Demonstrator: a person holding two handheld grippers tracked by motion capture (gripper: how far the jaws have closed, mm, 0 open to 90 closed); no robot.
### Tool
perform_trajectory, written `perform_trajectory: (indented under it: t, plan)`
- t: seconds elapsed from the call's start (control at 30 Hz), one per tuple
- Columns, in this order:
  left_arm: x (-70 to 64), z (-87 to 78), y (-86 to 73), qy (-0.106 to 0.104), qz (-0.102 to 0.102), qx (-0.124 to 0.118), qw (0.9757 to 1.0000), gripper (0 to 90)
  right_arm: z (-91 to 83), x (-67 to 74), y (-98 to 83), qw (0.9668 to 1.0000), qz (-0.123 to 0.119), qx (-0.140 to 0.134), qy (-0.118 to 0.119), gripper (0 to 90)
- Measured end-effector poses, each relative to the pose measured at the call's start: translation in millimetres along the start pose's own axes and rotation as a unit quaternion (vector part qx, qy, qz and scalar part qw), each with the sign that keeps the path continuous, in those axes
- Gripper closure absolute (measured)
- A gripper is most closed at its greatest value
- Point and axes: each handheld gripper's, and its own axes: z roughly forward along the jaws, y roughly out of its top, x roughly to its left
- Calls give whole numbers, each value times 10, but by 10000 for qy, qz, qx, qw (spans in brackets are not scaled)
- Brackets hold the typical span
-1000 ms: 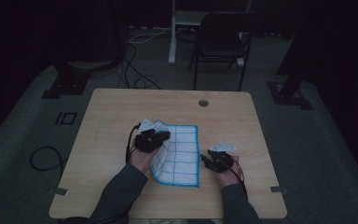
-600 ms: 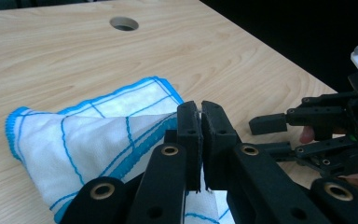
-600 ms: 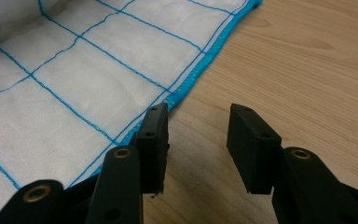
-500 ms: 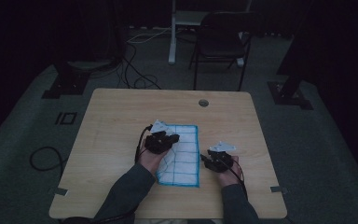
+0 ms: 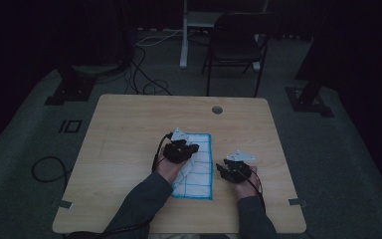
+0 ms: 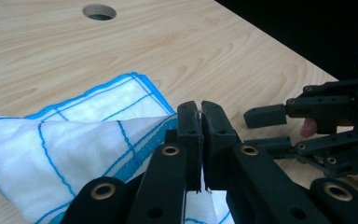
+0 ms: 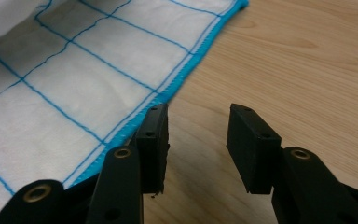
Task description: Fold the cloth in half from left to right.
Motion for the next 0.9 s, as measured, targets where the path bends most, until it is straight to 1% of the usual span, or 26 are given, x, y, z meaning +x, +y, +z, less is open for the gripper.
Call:
perform_trajectory:
  t: [0.1, 0.37, 0.47, 0.5, 0.6, 0.7, 0.73, 0.8, 0.83, 0.9]
  plan:
    - [-27, 54, -1, -59, 43, 63, 10000, 880, -14, -32, -6, 10000, 47, -31, -34, 587]
    - [-89, 176, 39, -164, 81, 147, 9997, 880, -21, -47, -10, 9999, 81, -29, -74, 588]
    - [-104, 224, 53, -189, 92, 183, 9996, 880, -18, -71, -18, 9997, 177, 22, -181, 591]
    - [-113, 246, 52, -198, 82, 209, 9996, 880, -19, -87, -23, 9995, 229, 49, -205, 591]
    - [-132, 339, 27, -216, 109, 371, 9990, 880, -29, -113, -26, 9993, 308, 20, -229, 591]
    - [-135, 405, -7, -266, 81, 491, 9984, 874, -34, -121, -28, 9992, 313, 18, -236, 590]
    - [-130, 414, -15, -331, 70, 535, 9980, 863, -34, -120, -28, 9992, 317, 19, -234, 590]
    - [-132, 398, -7, -426, 40, 538, 9976, 791, -34, -120, -28, 9992, 314, 19, -231, 590]
    - [-139, 385, 1, -416, 48, 523, 9978, 751, -34, -121, -28, 9992, 313, 15, -227, 590]
    - [-141, 329, 33, -416, 67, 470, 9980, 707, -36, -124, -28, 9992, 326, 11, -227, 590]
